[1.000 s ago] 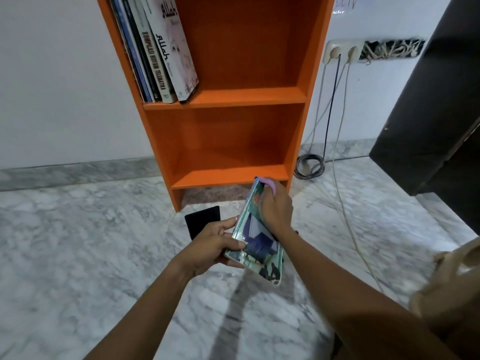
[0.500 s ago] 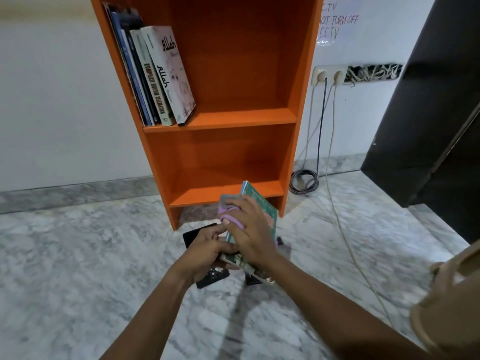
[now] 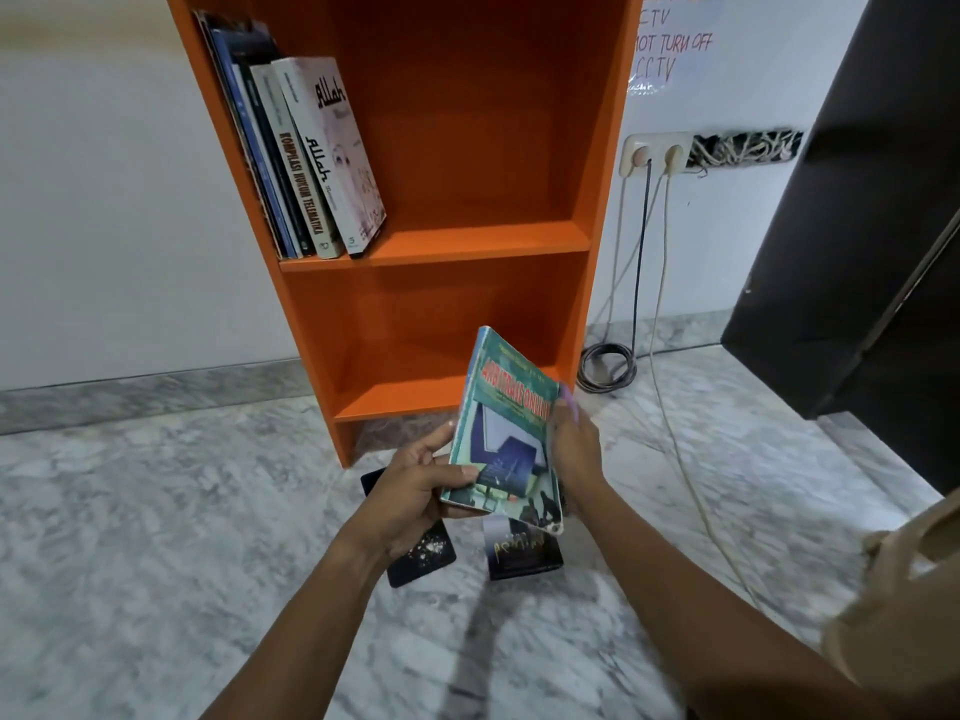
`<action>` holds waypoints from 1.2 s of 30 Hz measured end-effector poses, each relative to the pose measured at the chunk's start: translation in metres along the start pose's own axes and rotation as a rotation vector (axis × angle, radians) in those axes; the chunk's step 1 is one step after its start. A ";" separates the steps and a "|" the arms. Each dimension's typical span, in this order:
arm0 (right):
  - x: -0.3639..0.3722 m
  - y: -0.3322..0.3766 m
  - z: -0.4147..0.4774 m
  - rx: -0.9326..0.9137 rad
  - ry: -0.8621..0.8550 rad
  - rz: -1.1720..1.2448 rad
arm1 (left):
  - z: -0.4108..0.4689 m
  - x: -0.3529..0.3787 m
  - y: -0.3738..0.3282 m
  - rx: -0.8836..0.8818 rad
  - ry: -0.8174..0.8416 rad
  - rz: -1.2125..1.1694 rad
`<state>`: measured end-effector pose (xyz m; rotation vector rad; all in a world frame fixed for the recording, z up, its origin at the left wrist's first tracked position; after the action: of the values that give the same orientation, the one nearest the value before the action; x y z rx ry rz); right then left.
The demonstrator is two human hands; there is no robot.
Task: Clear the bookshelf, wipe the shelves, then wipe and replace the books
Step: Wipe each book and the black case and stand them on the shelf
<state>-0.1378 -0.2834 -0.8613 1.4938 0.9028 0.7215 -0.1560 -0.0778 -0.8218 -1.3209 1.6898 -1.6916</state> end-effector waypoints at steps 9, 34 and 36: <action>0.053 0.030 -0.049 0.155 0.546 0.281 | 0.004 -0.048 -0.033 0.080 -0.167 -0.054; 0.100 0.150 -0.065 -0.691 0.183 -0.511 | -0.028 0.009 -0.036 0.034 -0.124 -0.332; 0.085 0.134 -0.050 -0.531 0.124 -0.411 | -0.026 0.003 -0.040 0.044 -0.153 -0.327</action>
<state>-0.1193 -0.1869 -0.7273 0.7715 0.9783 0.6820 -0.1657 -0.0590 -0.7790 -1.7322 1.4016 -1.7354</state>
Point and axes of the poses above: each hand's wrist, its own z-axis towards the middle knuckle, its own x-axis out of the palm, y = z × x, the point moved 10 cm from there along z, towards the middle knuckle, and after that the axes turned 1 degree about y, right-handed, at the moved point
